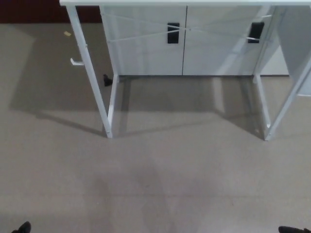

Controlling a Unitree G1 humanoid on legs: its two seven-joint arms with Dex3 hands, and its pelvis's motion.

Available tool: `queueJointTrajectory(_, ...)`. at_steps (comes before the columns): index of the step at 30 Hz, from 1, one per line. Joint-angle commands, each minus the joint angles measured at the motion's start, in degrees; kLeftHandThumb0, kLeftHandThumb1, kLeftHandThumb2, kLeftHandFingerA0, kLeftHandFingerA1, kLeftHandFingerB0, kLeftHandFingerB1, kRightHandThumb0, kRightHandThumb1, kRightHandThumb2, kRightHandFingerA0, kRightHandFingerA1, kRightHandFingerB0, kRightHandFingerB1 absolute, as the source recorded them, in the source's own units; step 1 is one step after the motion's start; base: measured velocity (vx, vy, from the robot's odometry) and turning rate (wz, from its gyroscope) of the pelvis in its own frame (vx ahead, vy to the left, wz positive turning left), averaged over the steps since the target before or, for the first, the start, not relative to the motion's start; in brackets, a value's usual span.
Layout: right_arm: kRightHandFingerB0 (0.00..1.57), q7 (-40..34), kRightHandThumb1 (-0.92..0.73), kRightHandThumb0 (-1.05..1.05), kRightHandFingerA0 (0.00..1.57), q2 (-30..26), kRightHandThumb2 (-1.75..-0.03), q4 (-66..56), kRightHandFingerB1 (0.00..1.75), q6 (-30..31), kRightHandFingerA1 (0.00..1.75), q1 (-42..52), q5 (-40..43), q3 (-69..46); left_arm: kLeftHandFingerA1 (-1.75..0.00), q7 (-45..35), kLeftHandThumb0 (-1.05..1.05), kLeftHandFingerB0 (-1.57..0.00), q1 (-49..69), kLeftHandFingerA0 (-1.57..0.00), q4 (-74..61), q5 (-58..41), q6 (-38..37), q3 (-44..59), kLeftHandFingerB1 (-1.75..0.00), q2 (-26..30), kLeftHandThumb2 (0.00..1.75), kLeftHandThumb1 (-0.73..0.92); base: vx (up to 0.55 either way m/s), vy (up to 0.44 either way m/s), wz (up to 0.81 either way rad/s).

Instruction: The robot walk towards a table in front and pick up a black pencil case on the left hand side and put the pencil case into a small container on the right hand side

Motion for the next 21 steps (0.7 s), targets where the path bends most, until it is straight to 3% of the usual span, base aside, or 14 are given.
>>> queueJointTrajectory(1, 0.45, 0.0, -0.44, -0.54, 0.62, -0.3, -0.75, -0.2, 0.49, -0.5, 0.52, 0.7, 0.1, 0.1, -0.43, -0.4, -0.54, 0.00, 0.5, -0.07, -0.4, -0.5, -0.7, 0.3, 0.00, 0.8, 0.79, 0.52, 0.20, 0.094, -0.16)
queueJointTrajectory(2, 0.45, -0.1, -0.44, -0.54, 0.62, -0.3, -0.75, -0.4, 0.49, -0.4, 0.52, 0.8, 0.1, 0.1, -0.43, -0.4, -0.54, 0.00, 0.5, -0.07, -0.4, -0.5, -0.7, 0.3, 0.00, 0.8, 0.79, 0.52, 0.21, 0.124, -0.17)
queueJointTrajectory(3, 0.45, -0.1, -0.44, -0.55, 0.62, -0.3, -0.75, -0.2, 0.49, -0.6, 0.53, 0.7, 0.1, 0.0, -0.40, 0.0, -0.49, 0.00, 0.4, -0.09, -0.2, -0.2, -0.7, 0.2, 0.00, 0.8, 0.58, 0.62, 0.13, 0.144, -0.15)
queueJointTrajectory(11, 0.46, -0.5, -0.44, -0.53, 0.65, -0.2, -0.74, -1.0, 0.49, 0.2, 0.53, 1.4, 0.0, 0.1, -0.43, 0.5, -0.46, 0.00, 1.2, -0.12, -0.7, 0.1, -1.2, -0.2, 0.00, 0.7, 0.58, 0.62, 0.27, 0.193, -0.03)
queueJointTrajectory(12, 0.47, -0.5, -0.44, -0.53, 0.65, -0.2, -0.74, -1.1, 0.50, 0.2, 0.53, 1.4, 0.0, 0.2, -0.47, 0.5, -0.52, 0.00, 1.3, -0.10, -0.5, 0.3, -1.6, -0.3, 0.00, 0.8, 0.78, 0.51, 0.22, 0.020, 0.09)
queueJointTrajectory(13, 0.45, -0.6, -0.44, -0.54, 0.63, -0.3, -0.74, -1.0, 0.49, 0.1, 0.52, 1.4, -0.2, 0.2, -0.42, 0.7, -0.48, 0.00, 1.3, -0.13, -0.5, 0.4, -1.6, -0.4, 0.00, 0.9, 0.58, 0.62, 0.23, -0.018, 0.13)
queueJointTrajectory(18, 0.43, -0.6, -0.44, -0.54, 0.60, -0.4, -0.74, -0.4, 0.49, 0.0, 0.52, 1.2, -0.4, 0.4, -0.43, 0.4, -0.51, 0.00, 0.9, -0.12, 0.8, 0.6, -2.0, -0.6, 0.00, 1.2, 0.58, 0.62, 0.20, -0.127, 0.11)
queueJointTrajectory(19, 0.43, -0.7, -0.44, -0.53, 0.61, -0.3, -0.74, -0.5, 0.49, 0.2, 0.52, 1.3, -0.5, 0.4, -0.47, 0.5, -0.59, 0.00, 1.0, -0.06, 0.5, 0.7, -1.7, -0.7, -0.11, 1.3, 0.75, 0.38, 0.28, -0.214, 0.14)
queueJointTrajectory(20, 0.43, -0.8, -0.44, -0.54, 0.61, -0.3, -0.75, -0.4, 0.49, 0.3, 0.52, 1.3, -0.5, 0.5, -0.44, 0.5, -0.50, 0.00, 1.0, -0.12, 0.7, 0.7, -1.9, -0.7, 0.00, 1.3, 0.58, 0.62, 0.31, -0.206, 0.17)
queueJointTrajectory(21, 0.46, -0.7, -0.44, -0.53, 0.63, -0.3, -0.74, -0.4, 0.49, 0.4, 0.52, 1.2, -0.4, 0.5, -0.48, 0.5, -0.58, 0.00, 1.0, -0.06, 0.7, 0.6, -2.0, -0.7, -0.09, 1.3, 0.74, 0.37, 0.34, 0.117, 1.13)
